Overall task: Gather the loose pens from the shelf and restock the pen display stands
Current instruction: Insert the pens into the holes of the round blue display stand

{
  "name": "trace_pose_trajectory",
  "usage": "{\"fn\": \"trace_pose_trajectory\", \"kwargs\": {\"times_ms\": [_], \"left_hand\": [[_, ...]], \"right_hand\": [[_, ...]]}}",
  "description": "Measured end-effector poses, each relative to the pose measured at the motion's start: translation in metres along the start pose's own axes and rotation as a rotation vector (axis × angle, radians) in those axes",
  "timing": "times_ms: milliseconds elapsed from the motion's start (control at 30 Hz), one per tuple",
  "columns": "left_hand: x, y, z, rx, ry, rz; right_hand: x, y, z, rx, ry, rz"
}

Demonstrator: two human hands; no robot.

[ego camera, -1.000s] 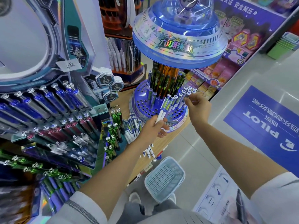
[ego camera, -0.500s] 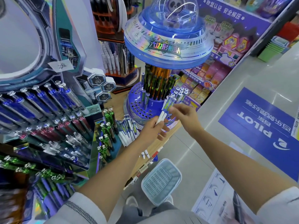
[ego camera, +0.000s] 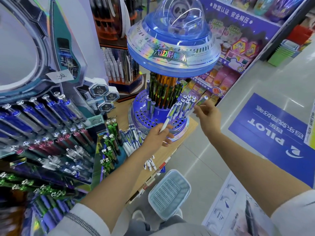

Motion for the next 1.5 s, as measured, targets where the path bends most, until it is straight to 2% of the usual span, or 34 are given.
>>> {"fn": "trace_pose_trajectory", "kwargs": {"times_ms": [167, 367, 567, 933, 1500], "left_hand": [[0.003, 0.005, 0.002, -0.013, 0.006, 0.017], [0.004, 0.005, 0.004, -0.015, 0.013, 0.019], [0.003, 0.008, 0.004, -0.008, 0.015, 0.037], [0.003, 0.004, 0.002, -0.024, 0.007, 0.037], [0.006, 0.009, -0.001, -0.036, 0.014, 0.057]], "right_hand": [[-0.008, -0.010, 0.006, -0.029, -0.040, -0.025], [-0.009, -0.014, 0.009, -0.070, 0.003, -0.125], [-0.009, -0.016, 0.007, -0.117, 0.051, -0.117], [-0.010, -0.013, 0.006, -0.079, 0.091, -0.113], [-0.029, -0.030, 0.008, -0.043, -0.071, -0.064]]}}
Point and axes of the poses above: each hand's wrist, its own z-axis towards the middle knuckle, its own y-axis out of the back of the hand, x = y × z, the point moved 3 cm from there along z, towards the middle knuckle, and after that the axes turned 3 degrees about -x, right-handed, at the moved point
